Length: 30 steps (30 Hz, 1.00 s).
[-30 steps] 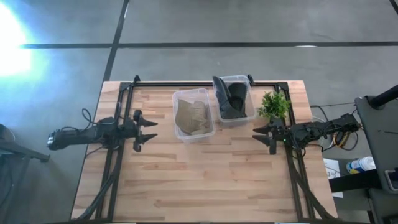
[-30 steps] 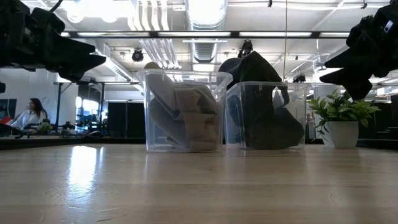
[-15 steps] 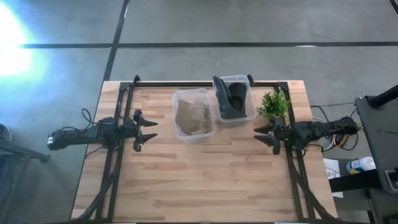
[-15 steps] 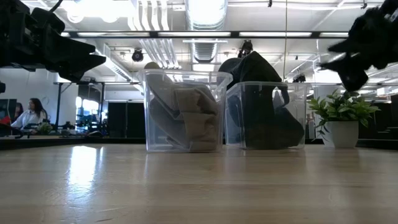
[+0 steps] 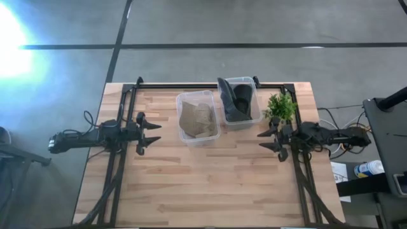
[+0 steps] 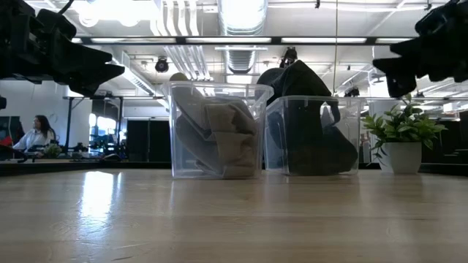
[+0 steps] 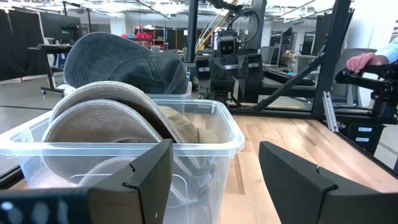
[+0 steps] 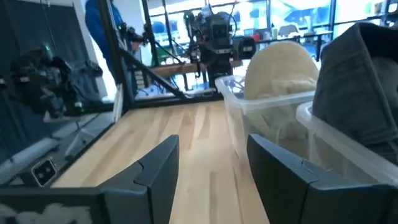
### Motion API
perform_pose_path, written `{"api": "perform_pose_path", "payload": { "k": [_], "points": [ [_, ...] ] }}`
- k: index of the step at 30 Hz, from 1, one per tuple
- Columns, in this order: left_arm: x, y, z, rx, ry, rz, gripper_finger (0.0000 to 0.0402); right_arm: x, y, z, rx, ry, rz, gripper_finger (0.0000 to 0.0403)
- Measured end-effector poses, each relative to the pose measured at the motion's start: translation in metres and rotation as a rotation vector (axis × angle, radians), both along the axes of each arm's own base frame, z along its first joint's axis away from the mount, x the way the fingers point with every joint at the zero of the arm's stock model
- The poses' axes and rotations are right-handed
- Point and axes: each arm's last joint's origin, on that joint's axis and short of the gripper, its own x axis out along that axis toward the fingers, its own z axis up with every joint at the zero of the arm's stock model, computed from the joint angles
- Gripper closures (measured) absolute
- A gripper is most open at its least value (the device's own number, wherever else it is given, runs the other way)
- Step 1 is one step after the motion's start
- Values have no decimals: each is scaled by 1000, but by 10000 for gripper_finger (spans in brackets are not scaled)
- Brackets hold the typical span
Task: Pick & Place hat
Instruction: Return to home position
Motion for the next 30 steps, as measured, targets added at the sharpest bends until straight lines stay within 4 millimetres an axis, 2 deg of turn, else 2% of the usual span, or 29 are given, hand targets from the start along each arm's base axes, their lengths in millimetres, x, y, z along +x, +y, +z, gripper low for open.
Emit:
{"api": "perform_pose_path", "payload": {
  "k": [9, 30],
  "points": [
    [0, 0, 0, 0, 3, 0, 170, 0, 0, -1, -82, 3, -2, 218],
    [0, 0, 0, 0, 3, 2, 170, 2, 0, -3, -60, 27, -1, 218]
  ]
}}
